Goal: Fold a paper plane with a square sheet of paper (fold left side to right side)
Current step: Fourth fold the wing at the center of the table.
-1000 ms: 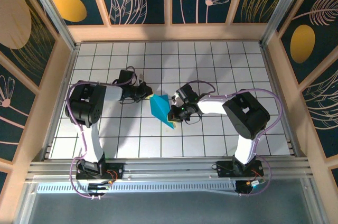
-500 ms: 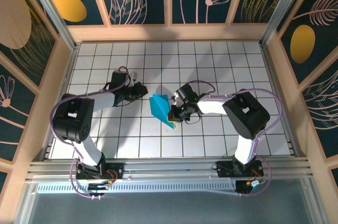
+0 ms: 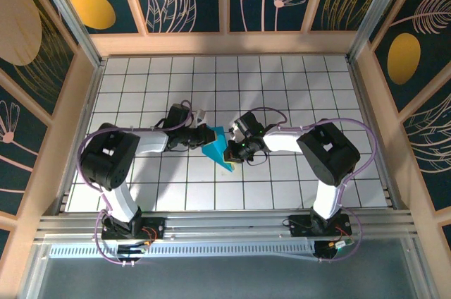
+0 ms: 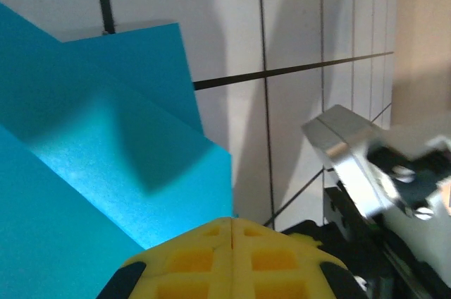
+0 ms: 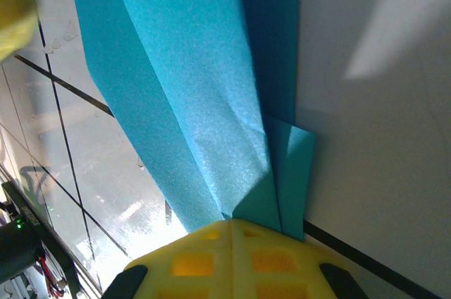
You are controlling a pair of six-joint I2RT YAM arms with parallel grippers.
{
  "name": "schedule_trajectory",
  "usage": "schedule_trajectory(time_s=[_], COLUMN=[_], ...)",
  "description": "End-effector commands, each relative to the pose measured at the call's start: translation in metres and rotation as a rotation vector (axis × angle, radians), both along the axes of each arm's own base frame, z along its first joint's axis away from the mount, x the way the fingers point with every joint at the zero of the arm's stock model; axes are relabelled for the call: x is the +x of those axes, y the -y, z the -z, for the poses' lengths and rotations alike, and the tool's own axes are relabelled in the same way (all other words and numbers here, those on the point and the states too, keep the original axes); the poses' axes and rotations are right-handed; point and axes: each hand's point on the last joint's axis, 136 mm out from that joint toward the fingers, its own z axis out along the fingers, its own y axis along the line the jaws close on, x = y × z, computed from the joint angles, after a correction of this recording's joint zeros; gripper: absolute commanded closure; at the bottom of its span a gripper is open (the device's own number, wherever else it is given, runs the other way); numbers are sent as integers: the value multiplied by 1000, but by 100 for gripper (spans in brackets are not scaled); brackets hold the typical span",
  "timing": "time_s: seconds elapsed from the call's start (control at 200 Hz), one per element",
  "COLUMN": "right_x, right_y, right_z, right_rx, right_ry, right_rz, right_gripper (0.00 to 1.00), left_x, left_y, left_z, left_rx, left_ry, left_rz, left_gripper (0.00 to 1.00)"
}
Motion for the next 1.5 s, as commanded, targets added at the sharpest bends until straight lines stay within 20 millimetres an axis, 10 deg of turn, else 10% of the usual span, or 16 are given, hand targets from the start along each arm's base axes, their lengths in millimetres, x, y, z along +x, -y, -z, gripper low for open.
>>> schedule_trajectory(time_s=[0.0, 0.315, 0.906, 1.496], right_x=[-47, -39, 4, 35], right_y=[67, 56, -9, -37], right_z=[69, 57, -41, -16], right_rx=[-358, -307, 47, 50], right_ry=[-163, -134, 25, 41], right_rz=[17, 18, 16, 31], right_gripper=[100, 100, 100, 100], left_x=[7, 8, -1, -2], left_y=[8, -5, -24, -24], left_z=[0, 34, 62, 62], left_rx=[-18, 109, 214, 214], left_ry=[10, -47, -114, -117], left_rz=[14, -16, -83, -76], left_gripper=[98, 99, 100, 100])
